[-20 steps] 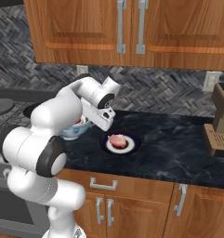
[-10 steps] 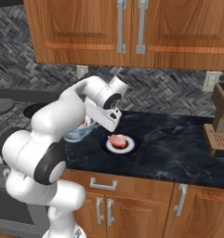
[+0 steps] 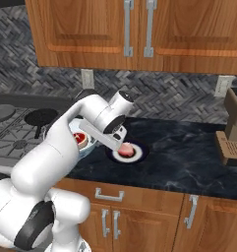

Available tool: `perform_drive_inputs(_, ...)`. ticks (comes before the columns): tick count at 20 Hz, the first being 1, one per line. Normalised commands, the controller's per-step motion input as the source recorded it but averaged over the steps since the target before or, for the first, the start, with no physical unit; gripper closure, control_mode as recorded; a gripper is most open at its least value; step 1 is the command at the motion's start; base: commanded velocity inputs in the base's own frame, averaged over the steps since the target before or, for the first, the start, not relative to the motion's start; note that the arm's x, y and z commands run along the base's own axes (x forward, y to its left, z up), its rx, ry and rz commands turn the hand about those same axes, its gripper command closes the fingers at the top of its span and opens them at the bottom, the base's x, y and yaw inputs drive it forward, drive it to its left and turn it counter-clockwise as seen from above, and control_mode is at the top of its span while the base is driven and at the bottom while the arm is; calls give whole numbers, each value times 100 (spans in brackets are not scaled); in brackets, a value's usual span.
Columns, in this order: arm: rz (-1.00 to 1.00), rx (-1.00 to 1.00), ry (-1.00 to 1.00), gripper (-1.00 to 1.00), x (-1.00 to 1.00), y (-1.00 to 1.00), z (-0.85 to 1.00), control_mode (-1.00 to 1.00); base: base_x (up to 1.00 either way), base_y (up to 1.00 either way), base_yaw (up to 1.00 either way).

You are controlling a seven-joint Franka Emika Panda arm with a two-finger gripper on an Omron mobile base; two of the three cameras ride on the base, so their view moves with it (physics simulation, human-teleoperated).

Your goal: Place one of the steaks on the plate and the other in the bowl. Then place the bowl in the fridge.

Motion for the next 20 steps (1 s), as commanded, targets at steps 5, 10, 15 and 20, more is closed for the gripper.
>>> perform_drive_inputs(5,0,-1,2,100,0,0,-1,-100,0,0,0)
perform_drive_inputs(10,0,0,0,100,0,0,0,-100,0,0,0)
perform_drive_inputs(15,0,0,0,100,-3,3,0,100,-10,9,2)
perform_drive_inputs(20,0,0,0,100,0,0,0,100,-44,51,10)
